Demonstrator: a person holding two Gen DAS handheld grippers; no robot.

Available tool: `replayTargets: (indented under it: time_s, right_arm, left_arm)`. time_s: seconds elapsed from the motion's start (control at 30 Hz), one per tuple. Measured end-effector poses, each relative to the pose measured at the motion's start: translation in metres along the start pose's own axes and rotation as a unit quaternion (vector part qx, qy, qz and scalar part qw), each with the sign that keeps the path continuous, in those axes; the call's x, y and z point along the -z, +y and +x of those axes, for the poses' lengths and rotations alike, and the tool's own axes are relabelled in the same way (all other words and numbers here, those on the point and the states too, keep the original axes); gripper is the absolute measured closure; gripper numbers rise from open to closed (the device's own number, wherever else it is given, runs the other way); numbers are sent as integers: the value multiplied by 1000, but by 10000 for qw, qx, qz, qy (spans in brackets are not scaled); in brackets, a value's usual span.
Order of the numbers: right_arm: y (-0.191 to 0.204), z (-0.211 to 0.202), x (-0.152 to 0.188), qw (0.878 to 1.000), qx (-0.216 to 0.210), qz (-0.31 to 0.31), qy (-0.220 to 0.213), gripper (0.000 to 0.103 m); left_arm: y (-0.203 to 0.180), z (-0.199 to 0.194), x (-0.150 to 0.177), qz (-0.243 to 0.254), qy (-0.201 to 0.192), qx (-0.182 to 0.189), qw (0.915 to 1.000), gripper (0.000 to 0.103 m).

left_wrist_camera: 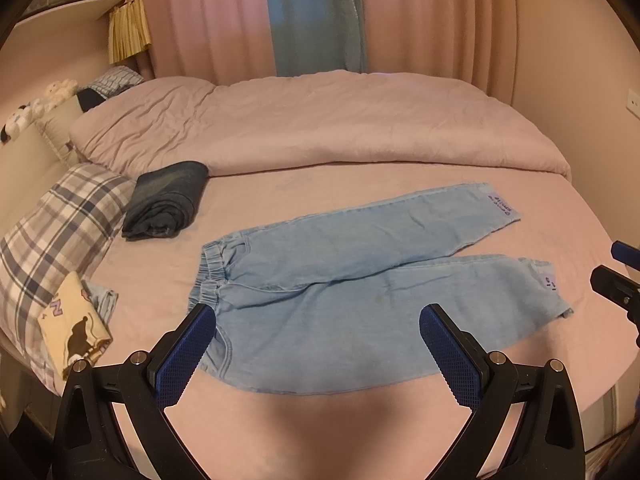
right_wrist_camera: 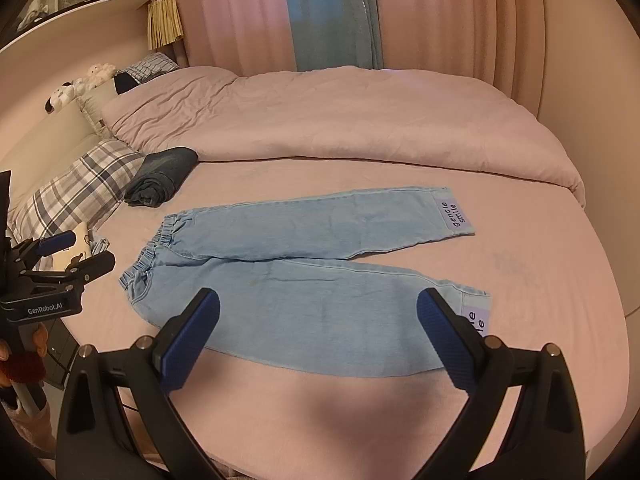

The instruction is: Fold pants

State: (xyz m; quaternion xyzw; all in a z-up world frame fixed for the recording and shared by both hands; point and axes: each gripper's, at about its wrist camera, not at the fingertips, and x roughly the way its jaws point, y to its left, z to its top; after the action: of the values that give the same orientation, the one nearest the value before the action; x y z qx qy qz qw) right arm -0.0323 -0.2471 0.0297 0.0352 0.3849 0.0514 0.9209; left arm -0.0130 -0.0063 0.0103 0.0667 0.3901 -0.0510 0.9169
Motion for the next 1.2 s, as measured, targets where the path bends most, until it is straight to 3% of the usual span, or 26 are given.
replayTargets:
  time_s: [1.2]
  right_arm:
    - [6, -3, -3, 10000, -35, -2, -21, 3]
  left_arm:
    - [-1, -4, -5, 12, -67, -48, 10000, 1]
